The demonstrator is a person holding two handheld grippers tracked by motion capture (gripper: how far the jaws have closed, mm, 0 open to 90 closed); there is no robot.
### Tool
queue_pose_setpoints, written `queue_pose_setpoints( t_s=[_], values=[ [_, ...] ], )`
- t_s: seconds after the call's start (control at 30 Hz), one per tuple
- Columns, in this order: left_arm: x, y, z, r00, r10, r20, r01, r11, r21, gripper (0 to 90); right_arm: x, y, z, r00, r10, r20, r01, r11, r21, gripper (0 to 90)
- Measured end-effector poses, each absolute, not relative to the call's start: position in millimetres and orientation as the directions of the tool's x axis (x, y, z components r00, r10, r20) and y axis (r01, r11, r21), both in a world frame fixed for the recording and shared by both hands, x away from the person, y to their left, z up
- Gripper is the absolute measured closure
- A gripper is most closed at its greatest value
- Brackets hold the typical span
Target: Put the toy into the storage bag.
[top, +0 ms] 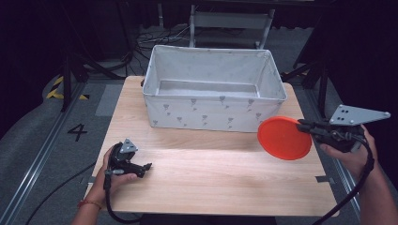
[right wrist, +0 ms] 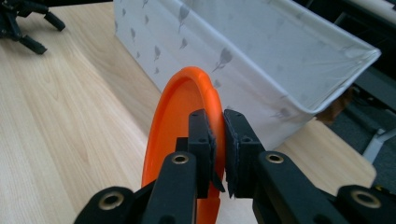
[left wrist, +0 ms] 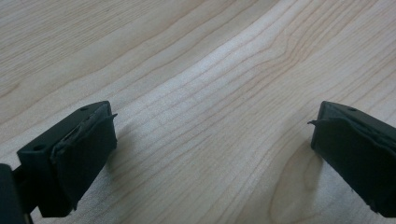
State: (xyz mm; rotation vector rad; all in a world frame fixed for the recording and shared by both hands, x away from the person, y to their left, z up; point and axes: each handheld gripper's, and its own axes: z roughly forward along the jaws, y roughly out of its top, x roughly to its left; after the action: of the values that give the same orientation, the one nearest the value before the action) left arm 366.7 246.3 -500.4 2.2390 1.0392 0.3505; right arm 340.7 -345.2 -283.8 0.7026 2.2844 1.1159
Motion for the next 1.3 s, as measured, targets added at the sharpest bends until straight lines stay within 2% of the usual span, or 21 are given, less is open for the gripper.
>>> queue_pose_setpoints(
  t_s=[0.4, 0.8, 1.3],
  values=[
    [366.4, 246.2, -500.4, 0.652, 0.757, -0.026, 0.589, -0.485, 0.647, 0.5, 347.6, -353.0, -235.4, -0.702, 0.663, -0.261, 0.192, 0.528, 0.827, 82.5],
    [366.4, 246.2, -500.3, 0.652, 0.758, -0.027, 0.589, -0.484, 0.647, 0.5, 372.0, -342.4, -192.0, -0.682, 0.668, -0.297, 0.163, 0.535, 0.829, 82.4],
    [366.5, 246.3, -500.4, 0.652, 0.757, -0.027, 0.589, -0.484, 0.647, 0.5, 423.9, -319.6, -172.3, -0.671, 0.678, -0.300, 0.163, 0.530, 0.832, 82.5]
  ],
)
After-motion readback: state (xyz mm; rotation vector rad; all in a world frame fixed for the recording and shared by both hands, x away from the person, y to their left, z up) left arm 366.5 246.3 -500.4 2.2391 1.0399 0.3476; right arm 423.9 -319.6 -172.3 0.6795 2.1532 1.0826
